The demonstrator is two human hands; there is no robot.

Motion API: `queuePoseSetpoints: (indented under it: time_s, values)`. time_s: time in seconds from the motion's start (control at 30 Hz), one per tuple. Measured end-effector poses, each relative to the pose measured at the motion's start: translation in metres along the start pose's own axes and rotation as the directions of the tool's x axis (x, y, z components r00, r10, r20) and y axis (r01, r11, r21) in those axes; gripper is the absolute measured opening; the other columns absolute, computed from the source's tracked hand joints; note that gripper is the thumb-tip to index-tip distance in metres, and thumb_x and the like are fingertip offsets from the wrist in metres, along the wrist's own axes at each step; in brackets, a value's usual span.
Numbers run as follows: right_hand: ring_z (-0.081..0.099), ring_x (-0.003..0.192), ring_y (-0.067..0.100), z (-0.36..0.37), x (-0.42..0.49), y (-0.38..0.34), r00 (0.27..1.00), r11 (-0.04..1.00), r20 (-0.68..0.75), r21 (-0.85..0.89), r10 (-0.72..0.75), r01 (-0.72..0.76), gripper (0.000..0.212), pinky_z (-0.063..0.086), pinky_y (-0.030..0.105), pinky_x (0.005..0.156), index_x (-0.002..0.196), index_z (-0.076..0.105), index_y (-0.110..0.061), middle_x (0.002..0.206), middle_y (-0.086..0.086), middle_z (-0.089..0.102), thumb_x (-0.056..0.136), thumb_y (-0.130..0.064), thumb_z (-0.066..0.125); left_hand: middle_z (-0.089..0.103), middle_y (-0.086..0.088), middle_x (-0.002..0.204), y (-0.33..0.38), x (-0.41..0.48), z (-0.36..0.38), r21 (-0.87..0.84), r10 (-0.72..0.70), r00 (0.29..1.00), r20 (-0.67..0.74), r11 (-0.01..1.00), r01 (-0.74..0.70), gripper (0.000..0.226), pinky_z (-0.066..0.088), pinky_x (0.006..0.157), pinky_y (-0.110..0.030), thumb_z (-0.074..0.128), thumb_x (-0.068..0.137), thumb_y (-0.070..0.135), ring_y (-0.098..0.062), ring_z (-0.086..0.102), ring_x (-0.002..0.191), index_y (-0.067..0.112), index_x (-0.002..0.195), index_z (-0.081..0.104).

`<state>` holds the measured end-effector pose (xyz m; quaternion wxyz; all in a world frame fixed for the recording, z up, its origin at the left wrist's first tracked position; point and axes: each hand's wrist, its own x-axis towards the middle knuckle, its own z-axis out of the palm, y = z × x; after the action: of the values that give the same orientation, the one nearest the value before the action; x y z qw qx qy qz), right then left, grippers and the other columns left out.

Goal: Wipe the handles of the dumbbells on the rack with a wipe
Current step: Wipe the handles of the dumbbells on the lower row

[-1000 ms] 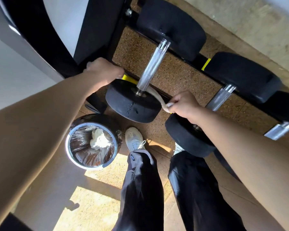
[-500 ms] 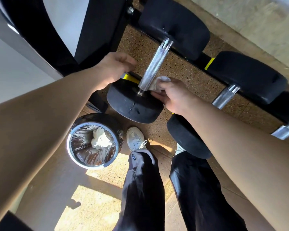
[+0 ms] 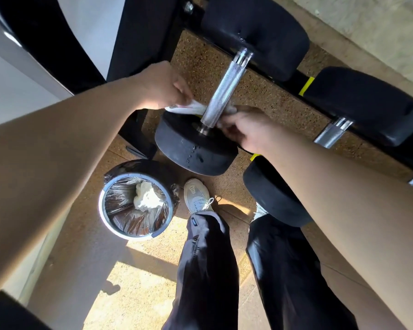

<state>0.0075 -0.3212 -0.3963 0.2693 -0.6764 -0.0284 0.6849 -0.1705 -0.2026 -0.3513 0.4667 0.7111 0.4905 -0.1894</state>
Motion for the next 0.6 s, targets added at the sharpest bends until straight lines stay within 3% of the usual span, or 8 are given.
queuePoseSetpoints:
  time_s: [0.1,0.17,0.27,0.37,0.43,0.53,0.6]
  values:
    - [0.065,0.07,0.016,0.002,-0.006,0.013,0.988,0.94,-0.01,-0.311,-0.153,0.142,0.024,0.051,0.026,0.066,0.07,0.069,-0.017,0.073,0.0,0.07,0.078,0.005,0.077,0.066,0.018,0.085,-0.006,-0.006,-0.002,0.143,0.005,0.997,0.074,0.99,-0.016,0.012,0.04,0.086,-0.028,0.076,0.088,0.033,-0.013,0.063,0.097,0.028,0.098,0.079]
    - [0.062,0.069,0.01,0.004,-0.006,0.013,0.968,0.836,0.054,-0.493,-0.246,0.24,0.023,0.048,0.021,0.067,0.067,0.067,-0.016,0.071,-0.005,0.068,0.078,0.001,0.079,0.063,0.02,0.087,-0.005,-0.007,-0.004,0.197,-0.007,0.991,0.132,0.98,-0.02,0.02,0.039,0.088,-0.029,0.075,0.088,0.041,-0.013,0.06,0.1,0.028,0.101,0.078]
    - [0.063,0.07,0.002,-0.006,-0.012,0.003,0.956,0.683,0.148,-0.673,-0.252,0.284,0.013,0.046,0.015,0.062,0.073,0.072,-0.014,0.076,-0.007,0.07,0.083,-0.015,0.08,0.067,0.013,0.095,0.002,-0.006,-0.008,0.287,-0.001,0.979,0.205,0.956,-0.059,0.024,0.04,0.086,-0.03,0.072,0.089,0.041,-0.017,0.059,0.102,0.024,0.106,0.076]
    - [0.068,0.075,0.01,-0.033,-0.021,0.003,0.967,0.616,0.169,-0.746,-0.193,0.253,0.017,0.054,0.026,0.073,0.082,0.075,-0.004,0.084,0.003,0.075,0.082,-0.02,0.082,0.069,-0.003,0.112,0.013,0.002,0.005,0.357,0.015,0.976,0.219,0.929,-0.095,0.035,0.043,0.087,-0.034,0.066,0.094,0.043,-0.023,0.057,0.103,0.016,0.115,0.073]
    - [0.064,0.064,0.015,-0.048,-0.029,0.006,0.973,0.652,0.172,-0.722,-0.154,0.231,0.017,0.052,0.033,0.07,0.083,0.074,-0.003,0.076,0.009,0.073,0.081,-0.017,0.082,0.067,-0.008,0.111,0.019,0.004,0.016,0.393,0.023,0.971,0.238,0.912,-0.119,0.038,0.039,0.083,-0.033,0.061,0.097,0.042,-0.024,0.052,0.098,0.01,0.115,0.071]
    - [0.056,0.051,0.009,-0.044,-0.033,0.007,0.97,0.684,0.161,-0.689,-0.18,0.241,0.016,0.048,0.03,0.061,0.078,0.073,-0.005,0.061,0.002,0.066,0.082,-0.018,0.081,0.067,-0.005,0.109,0.018,-0.001,0.01,0.352,-0.015,0.964,0.266,0.932,-0.083,0.037,0.044,0.09,-0.037,0.06,0.099,0.041,-0.025,0.057,0.102,0.01,0.114,0.072]
    - [0.055,0.047,0.004,-0.026,-0.032,0.003,0.97,0.728,0.141,-0.641,-0.198,0.242,0.017,0.046,0.021,0.051,0.072,0.069,-0.013,0.06,-0.006,0.064,0.086,-0.017,0.078,0.07,-0.005,0.106,0.013,-0.012,-0.005,0.217,-0.059,0.965,0.257,0.976,0.002,0.033,0.046,0.087,-0.038,0.061,0.098,0.039,-0.024,0.062,0.099,0.012,0.113,0.072]
